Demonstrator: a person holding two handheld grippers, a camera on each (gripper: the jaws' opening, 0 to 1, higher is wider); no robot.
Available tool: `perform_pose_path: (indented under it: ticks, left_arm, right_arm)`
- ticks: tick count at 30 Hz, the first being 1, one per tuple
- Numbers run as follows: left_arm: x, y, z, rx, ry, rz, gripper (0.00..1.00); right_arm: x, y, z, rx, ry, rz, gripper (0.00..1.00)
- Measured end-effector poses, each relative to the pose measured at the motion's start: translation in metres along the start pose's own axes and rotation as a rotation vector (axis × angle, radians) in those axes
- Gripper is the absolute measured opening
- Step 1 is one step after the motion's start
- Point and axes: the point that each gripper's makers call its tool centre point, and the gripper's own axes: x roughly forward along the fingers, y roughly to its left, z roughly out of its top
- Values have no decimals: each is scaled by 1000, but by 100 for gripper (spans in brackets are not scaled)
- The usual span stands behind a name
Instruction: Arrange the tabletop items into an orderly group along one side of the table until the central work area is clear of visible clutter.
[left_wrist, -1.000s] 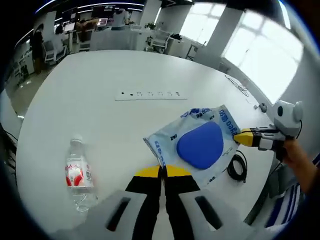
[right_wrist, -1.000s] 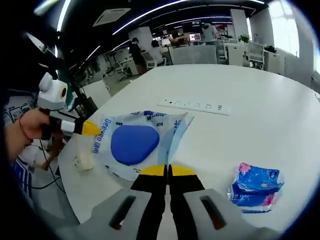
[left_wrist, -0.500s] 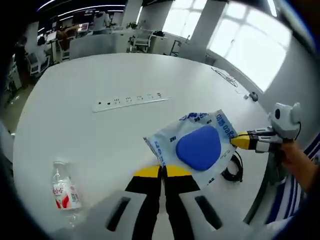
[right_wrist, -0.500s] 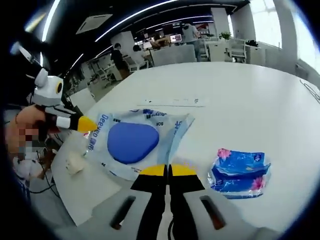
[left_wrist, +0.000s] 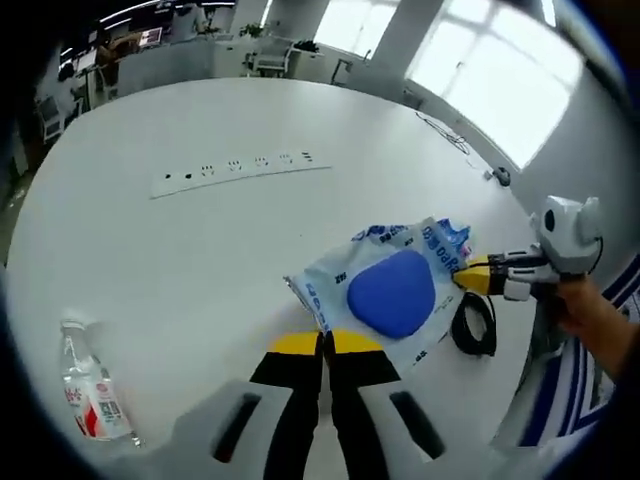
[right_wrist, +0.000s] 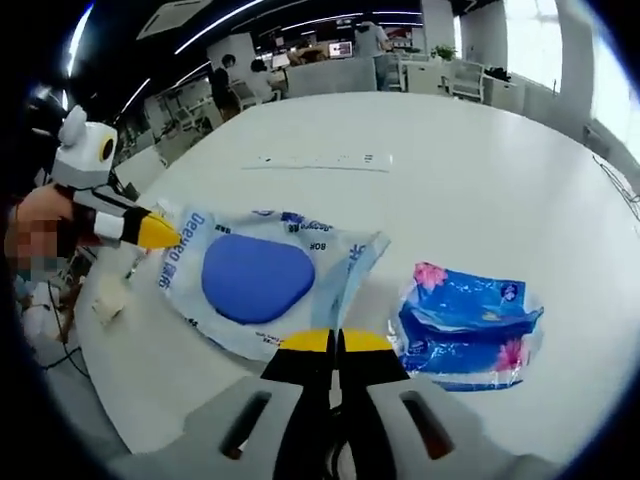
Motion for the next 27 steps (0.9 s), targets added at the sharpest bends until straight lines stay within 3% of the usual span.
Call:
perform_pose_path:
  ticks: [15, 27]
  left_arm:
    - [17, 7, -17, -39, 25, -21, 0]
    - [19, 11, -20, -69, 25, -27, 0]
  right_arm:
    - [14, -4, -13, 21, 39, -5, 0]
    - [20, -3, -18, 19, 53, -6, 0]
